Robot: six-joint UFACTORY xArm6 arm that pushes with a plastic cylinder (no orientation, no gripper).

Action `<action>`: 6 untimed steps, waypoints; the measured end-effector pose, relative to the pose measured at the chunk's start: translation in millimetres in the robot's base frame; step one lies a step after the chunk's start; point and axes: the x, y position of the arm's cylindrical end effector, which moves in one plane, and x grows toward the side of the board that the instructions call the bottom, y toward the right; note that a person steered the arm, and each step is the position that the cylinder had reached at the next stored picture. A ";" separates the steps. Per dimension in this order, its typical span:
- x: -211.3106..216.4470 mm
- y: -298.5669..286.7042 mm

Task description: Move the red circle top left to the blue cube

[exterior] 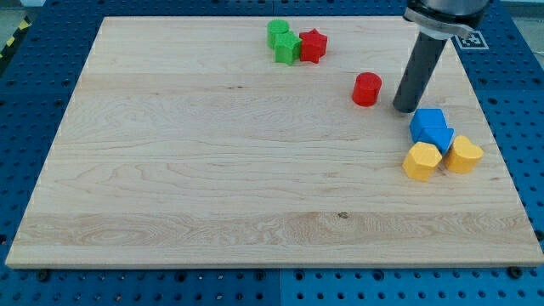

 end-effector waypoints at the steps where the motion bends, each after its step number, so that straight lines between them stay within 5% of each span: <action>1: -4.5 -8.5; 4: -18.8 -62.1; 6: -28.8 -14.1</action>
